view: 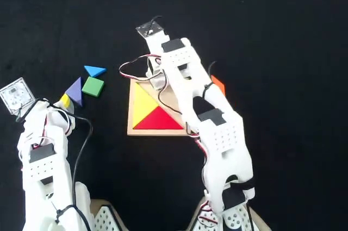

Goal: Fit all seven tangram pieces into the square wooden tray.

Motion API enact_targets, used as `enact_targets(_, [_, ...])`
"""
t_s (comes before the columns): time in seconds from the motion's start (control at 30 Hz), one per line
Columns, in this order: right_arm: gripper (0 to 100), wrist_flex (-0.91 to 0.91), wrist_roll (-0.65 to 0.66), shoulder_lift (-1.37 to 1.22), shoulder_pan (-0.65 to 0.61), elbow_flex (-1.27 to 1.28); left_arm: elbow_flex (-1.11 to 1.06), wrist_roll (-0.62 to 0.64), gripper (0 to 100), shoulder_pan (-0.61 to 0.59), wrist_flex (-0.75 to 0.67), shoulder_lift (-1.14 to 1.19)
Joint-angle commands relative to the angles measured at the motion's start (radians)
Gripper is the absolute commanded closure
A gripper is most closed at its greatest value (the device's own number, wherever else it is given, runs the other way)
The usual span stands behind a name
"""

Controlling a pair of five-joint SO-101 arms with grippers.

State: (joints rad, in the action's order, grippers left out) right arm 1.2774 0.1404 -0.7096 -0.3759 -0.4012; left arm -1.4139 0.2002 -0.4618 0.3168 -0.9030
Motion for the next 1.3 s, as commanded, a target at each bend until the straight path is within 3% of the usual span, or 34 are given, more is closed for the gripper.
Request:
enact_targets(0.0, [98.8,0.121,-0.011,0.059,-0.002,-0.101,0.008,-0.003,78,0.016,-0.009,-0.008])
enact_targets(0.13, [98.8,0.272,-0.084,0.203,0.015,-0.125,0.016,-0.003,78,0.010,-0.008,-0.008])
enact_targets(0.27, [98.8,0.258,-0.098,0.392,0.077,0.030,0.077,0.005,78,-0.071,0.044,0.000])
enact_targets(0.43, [98.8,-0.044,-0.100,0.684,0.170,0.473,0.107,0.005,78,-0.093,0.078,0.002])
enact_targets(0.63, [98.7,-0.479,-0.101,0.980,0.250,0.940,0.093,-0.002,78,-0.021,0.078,0.003])
enact_targets(0.7, [98.7,-0.534,-0.103,1.000,0.264,1.004,0.065,-0.014,78,0.039,0.075,0.003])
enact_targets(0.87, [98.7,-0.546,-0.201,0.928,0.267,1.021,0.027,-0.264,78,0.159,0.075,0.003])
enact_targets(1.13, [98.7,-0.672,-0.299,0.803,0.385,1.020,0.019,-0.262,78,0.163,0.087,0.002])
enact_targets(1.27, [98.7,-0.675,-0.299,0.803,0.420,1.018,0.159,-0.282,78,0.159,0.285,0.005])
